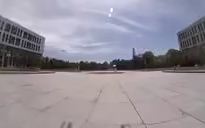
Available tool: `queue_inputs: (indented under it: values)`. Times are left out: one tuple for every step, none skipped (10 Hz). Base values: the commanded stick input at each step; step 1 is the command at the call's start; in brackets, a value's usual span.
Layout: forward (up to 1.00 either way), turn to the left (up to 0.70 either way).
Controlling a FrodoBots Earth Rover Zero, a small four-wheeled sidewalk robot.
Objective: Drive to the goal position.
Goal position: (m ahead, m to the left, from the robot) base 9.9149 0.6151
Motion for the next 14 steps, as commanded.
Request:
queue_inputs:
  values:
    - [0.70, 0.00]
    - [0.70, 0.00]
    - [0.70, 0.00]
    - [0.70, 0.00]
    - [0.70, 0.00]
    - [0.70, 0.00]
    - [0.70, 0.00]
    - [0.70, 0.00]
    - [0.70, 0.00]
    - [0.70, 0.00]
    - [0.70, 0.00]
    - [0.70, 0.00]
    - [0.70, 0.00]
    - [0.70, 0.00]
